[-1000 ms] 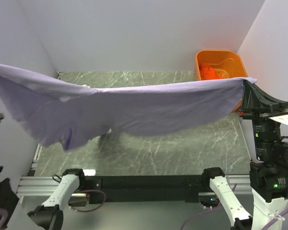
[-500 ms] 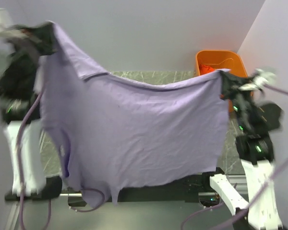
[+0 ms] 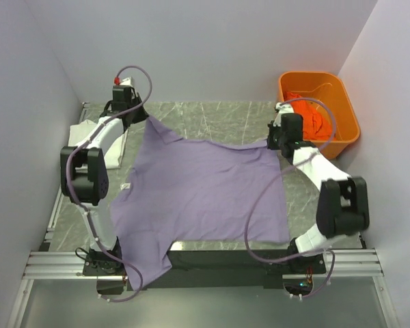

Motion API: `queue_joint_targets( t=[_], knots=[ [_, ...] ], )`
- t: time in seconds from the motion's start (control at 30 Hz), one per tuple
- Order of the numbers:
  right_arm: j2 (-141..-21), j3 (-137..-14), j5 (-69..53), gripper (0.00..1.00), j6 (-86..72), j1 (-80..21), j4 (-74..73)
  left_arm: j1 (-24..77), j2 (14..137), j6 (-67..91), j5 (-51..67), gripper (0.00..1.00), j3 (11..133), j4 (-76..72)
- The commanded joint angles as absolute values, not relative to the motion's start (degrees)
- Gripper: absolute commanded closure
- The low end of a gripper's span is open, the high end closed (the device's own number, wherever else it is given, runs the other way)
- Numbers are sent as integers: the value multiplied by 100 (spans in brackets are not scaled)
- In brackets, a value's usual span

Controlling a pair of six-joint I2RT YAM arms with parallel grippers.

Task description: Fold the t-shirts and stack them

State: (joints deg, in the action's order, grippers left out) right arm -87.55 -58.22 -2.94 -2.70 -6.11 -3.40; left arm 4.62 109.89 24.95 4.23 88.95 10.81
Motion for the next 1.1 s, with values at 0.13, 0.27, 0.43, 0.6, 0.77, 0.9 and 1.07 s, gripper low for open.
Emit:
queue_joint_targets(
  t=[0.13,0.27,0.43,0.6,0.77,0.9,1.07],
  knots=[
    [-9773,-6986,140,98,69,-571,-69,404,11355,2637,26,99,9193,211],
    [-10194,-7364,272,97,141,-571,-219,282,11277,3004,-211,99,9159,220],
    [-10301,-7497,430,97,62,-571,-246,123,10681,3498,-246,99,8807,316],
    [-10231,-7541,518,96,9,-571,-290,132,9995,3998,-114,99,8359,544],
    [-10222,-7594,606,96,-202,-563,-387,141,9467,4614,-44,99,7876,765],
    [-10213,-7576,580,96,-272,-563,-404,228,9010,4904,-167,99,7568,923],
    [-10160,-7576,624,96,-334,-571,-518,237,8552,5168,-394,99,7251,1028]
  ],
)
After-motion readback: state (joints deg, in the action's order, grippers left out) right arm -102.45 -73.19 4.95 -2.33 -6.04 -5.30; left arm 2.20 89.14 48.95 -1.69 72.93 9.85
